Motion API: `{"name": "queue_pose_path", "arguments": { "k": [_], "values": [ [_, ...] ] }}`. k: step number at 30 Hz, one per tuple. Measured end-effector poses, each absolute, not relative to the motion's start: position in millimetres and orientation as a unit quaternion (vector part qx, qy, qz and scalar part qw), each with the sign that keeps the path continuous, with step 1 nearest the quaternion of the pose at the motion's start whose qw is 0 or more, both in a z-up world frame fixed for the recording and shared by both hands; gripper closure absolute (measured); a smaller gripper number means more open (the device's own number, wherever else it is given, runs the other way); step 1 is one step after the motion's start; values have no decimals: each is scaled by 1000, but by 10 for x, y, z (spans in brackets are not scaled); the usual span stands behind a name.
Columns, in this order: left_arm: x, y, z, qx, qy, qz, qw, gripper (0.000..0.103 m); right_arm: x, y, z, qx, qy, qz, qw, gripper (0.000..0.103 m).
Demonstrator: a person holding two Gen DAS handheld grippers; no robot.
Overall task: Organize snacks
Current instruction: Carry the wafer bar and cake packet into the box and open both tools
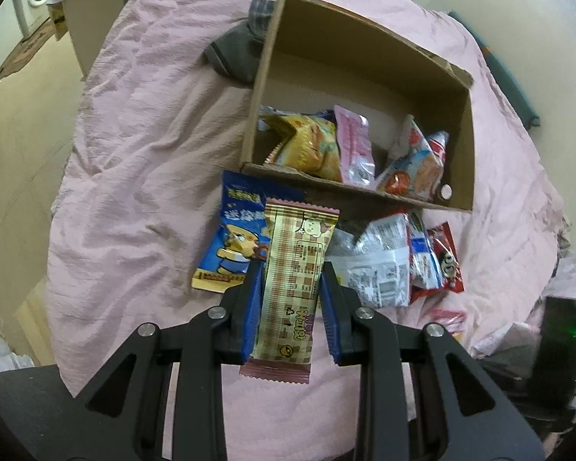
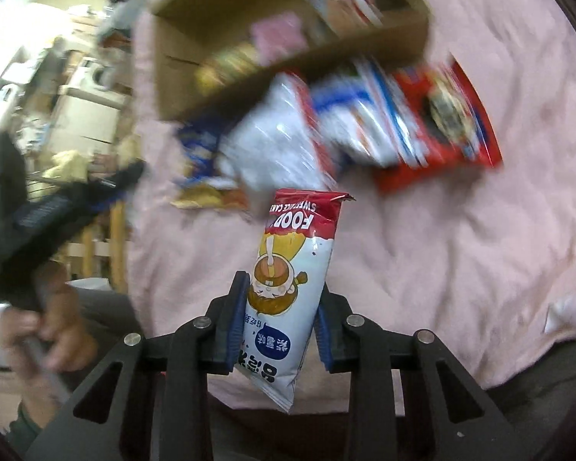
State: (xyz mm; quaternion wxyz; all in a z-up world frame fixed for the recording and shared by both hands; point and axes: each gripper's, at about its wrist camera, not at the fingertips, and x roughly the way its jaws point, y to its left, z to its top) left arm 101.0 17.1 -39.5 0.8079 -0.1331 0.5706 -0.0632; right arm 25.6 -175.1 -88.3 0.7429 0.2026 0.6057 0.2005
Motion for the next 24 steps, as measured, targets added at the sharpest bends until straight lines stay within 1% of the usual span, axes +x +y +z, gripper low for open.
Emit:
{"name": "queue_pose_path", "arguments": {
  "k": [3, 8, 12, 16, 21, 24],
  "values": [
    [1022, 218, -379, -135, 561, -49, 815, 78, 409, -1724, -649, 194, 569, 216, 769, 71],
    [1060, 239, -293, -140, 558, -56, 816, 78, 660, -1720, -432, 193, 526, 234, 794, 71],
    [1191, 219, -63, -154, 545, -63, 821, 78, 861, -1978, -214, 184, 503, 241, 809, 71],
    [1432, 74, 64, -122, 540, -68, 830, 78, 1162, -2014, -104, 186, 483, 243, 820, 71],
    [1793, -49, 99, -109, 536, -61, 835, 78, 1481, -2070, -43, 185, 463, 238, 834, 71],
    [1962, -118, 103, -92, 518, -56, 849, 78, 1626, -2091, -94, 142, 440, 193, 866, 71]
  ]
}}
